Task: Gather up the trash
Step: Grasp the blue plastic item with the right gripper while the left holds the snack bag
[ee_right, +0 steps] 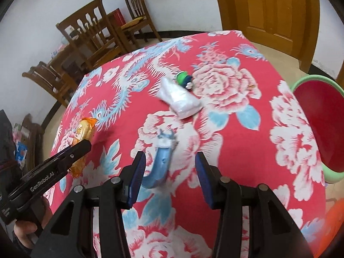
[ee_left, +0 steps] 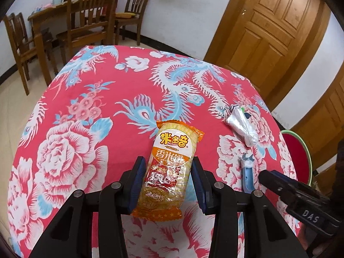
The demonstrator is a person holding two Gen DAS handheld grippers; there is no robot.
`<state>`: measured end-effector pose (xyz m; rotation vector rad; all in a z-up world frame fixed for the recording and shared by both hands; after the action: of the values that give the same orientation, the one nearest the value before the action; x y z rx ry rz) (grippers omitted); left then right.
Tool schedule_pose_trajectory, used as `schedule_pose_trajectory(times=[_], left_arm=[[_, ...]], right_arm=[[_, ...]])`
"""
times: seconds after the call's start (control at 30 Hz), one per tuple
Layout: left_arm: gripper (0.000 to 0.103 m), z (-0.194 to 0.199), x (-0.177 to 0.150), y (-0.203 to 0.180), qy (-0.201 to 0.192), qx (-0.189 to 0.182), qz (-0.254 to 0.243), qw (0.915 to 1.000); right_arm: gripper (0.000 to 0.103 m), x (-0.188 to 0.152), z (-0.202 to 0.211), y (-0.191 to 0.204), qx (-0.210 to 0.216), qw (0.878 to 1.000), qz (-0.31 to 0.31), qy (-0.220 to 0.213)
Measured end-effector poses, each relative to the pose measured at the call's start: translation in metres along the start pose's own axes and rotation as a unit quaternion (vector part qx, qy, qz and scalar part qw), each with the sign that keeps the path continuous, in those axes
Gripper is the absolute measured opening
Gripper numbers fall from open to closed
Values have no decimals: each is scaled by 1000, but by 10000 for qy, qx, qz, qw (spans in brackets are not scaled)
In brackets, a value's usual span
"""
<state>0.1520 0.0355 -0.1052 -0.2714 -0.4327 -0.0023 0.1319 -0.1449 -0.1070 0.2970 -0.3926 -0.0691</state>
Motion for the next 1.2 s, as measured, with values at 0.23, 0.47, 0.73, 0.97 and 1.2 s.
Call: schedule_pose_trajectory(times=[0.23, 0.47, 0.73, 0.97, 1.2], left_arm=[[44, 0, -1, 5, -26, -53, 89, 9999], [44, -1, 0, 8, -32, -67, 144, 9999], [44, -1, 0, 9, -34, -66, 142, 9999], [44, -1, 0, 6, -23, -71, 122, 9999], [44, 3, 0, -4, -43, -76, 22, 10000]], right_arm=[[50, 2, -12, 9, -104, 9998, 73, 119], [50, 3, -25, 15, -244, 9992, 182, 239], [36, 4, -30, 17, -601, 9970, 444, 207], [21, 3, -30, 13, -744, 9955, 553, 173], [21, -2, -20, 10, -382, 9984, 410, 106]])
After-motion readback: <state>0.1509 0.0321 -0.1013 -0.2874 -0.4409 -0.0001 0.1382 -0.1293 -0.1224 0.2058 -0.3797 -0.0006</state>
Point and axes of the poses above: each gripper's, at about its wrist camera, not at the fingertips, and z roughly against the way its jaws point, y to its left, x to its top, the point moved 8 cm from there along -z, roughly the way its jaws point, and after that the axes turned 11 degrees about y, right-handed, at the moved point
